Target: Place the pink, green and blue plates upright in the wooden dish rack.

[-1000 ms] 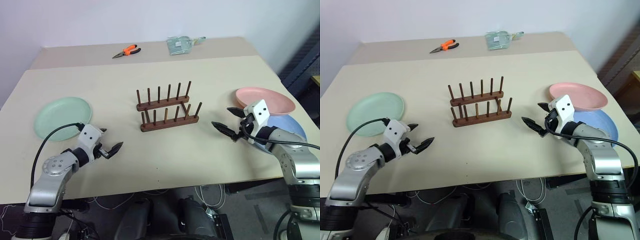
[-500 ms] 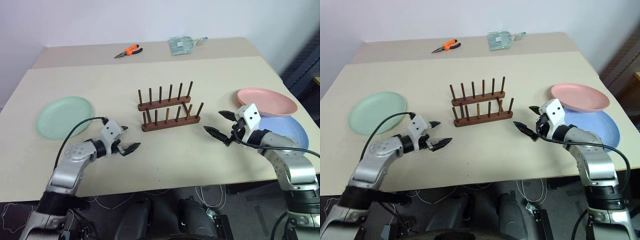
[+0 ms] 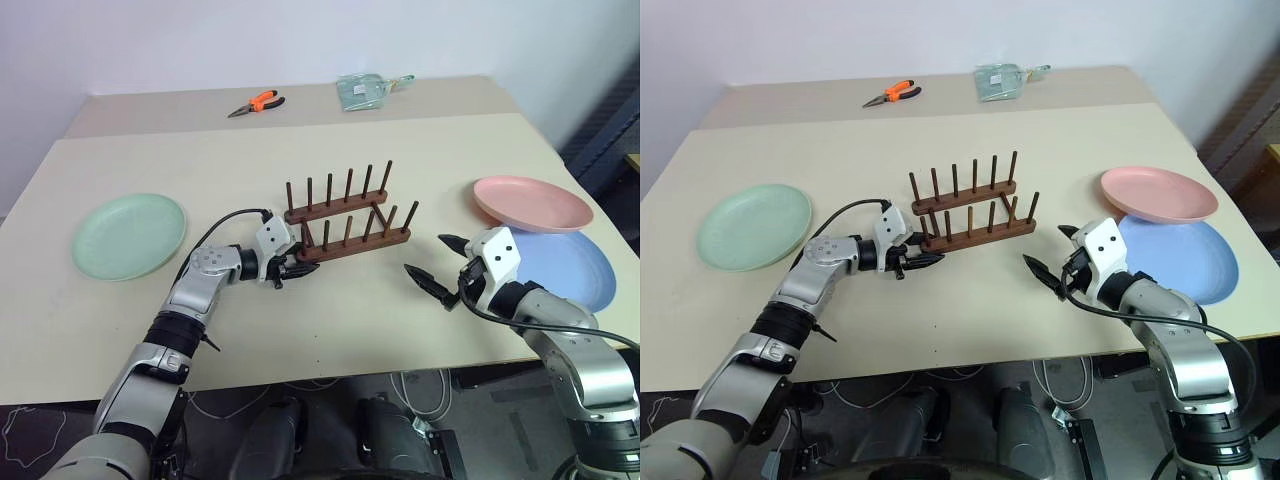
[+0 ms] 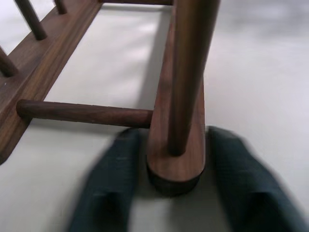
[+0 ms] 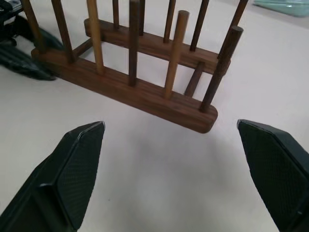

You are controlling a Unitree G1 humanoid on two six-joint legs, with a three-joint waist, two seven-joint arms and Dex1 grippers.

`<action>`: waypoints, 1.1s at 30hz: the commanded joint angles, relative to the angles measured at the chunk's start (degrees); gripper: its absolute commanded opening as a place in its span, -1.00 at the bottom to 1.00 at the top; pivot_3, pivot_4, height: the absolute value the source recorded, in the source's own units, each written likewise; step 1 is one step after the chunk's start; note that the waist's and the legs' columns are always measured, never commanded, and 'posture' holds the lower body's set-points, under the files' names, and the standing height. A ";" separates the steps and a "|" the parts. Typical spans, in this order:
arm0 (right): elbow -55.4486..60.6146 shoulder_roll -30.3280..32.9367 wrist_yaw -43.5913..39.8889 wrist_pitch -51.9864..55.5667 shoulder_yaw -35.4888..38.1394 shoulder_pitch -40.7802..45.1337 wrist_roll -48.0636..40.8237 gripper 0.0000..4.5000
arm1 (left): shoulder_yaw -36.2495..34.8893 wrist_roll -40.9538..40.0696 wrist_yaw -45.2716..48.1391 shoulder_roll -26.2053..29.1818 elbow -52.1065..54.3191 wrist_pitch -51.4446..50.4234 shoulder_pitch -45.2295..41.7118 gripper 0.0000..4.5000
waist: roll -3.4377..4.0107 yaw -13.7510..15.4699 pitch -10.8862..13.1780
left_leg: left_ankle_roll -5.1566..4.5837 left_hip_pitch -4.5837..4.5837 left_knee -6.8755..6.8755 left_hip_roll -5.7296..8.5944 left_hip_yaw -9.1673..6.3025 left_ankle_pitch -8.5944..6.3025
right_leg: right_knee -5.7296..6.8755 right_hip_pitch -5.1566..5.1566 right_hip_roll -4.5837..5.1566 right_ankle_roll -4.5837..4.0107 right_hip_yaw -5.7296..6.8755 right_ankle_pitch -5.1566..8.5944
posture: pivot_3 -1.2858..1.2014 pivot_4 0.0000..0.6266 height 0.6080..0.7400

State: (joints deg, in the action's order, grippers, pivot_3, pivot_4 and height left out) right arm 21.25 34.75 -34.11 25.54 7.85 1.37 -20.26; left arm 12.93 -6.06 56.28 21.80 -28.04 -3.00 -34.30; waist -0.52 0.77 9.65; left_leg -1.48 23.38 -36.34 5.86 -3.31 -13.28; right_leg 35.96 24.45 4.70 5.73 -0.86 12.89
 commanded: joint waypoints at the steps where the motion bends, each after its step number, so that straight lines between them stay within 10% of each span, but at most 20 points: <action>1: 1.90 0.22 0.40 -0.63 1.47 -0.36 0.13 1.00 | 1.17 1.97 1.03 0.59 -1.27 0.79 1.17 -0.65 | 0.01 -0.06 -0.01 | 0.00 0.00 0.00 -0.01 0.00 0.00 | 0.01 0.00 -0.01 0.00 0.00 0.00 | 0.03 -0.52 1.00; 13: -0.66 4.80 -3.42 -2.21 7.87 -5.77 0.41 1.00 | 4.70 0.48 13.41 4.04 9.91 3.83 4.45 -0.65 | 0.01 0.06 -0.01 | -0.05 0.01 0.02 0.00 0.00 -0.03 | -0.05 0.00 0.01 0.00 -0.01 0.01 | 0.03 -0.52 1.00; 20: -1.65 6.47 -5.65 -3.70 9.69 -9.34 1.62 1.00 | 3.11 3.34 10.28 6.04 6.06 3.37 3.09 0.90 | 0.00 -0.16 -0.01 | -0.05 0.01 0.02 -0.01 0.00 -0.03 | -0.03 0.00 -0.01 0.00 0.00 0.01 | 0.03 -0.52 1.00; 24: -0.85 7.76 -8.43 -3.84 9.49 -11.42 1.10 0.76 | 1.65 1.34 11.45 9.96 10.35 -1.31 6.68 0.92 | 0.02 -0.42 -0.02 | -0.05 -0.01 0.04 -0.04 0.01 -0.03 | -0.02 0.00 -0.03 0.00 -0.01 0.02 | 0.03 -0.52 1.00; 33: -0.81 7.60 -10.61 -4.94 0.28 -10.44 4.98 -0.99 | 2.90 -5.17 9.61 11.55 32.04 -16.26 17.56 -0.59 | 0.10 -0.75 -0.08 | -0.05 -0.04 0.05 -0.12 0.01 -0.03 | -0.05 -0.05 -0.02 -0.02 -0.01 0.04 | 0.03 -0.52 1.00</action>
State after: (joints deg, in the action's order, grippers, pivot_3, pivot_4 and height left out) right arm 20.05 42.58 -45.36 22.04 8.55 -10.26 -16.57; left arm 13.30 -11.80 67.24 34.22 1.60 -17.58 -17.37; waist -0.42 0.03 9.57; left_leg -1.53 23.36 -36.33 5.75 -3.30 -13.32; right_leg 35.90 24.40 4.69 5.71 -0.85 12.93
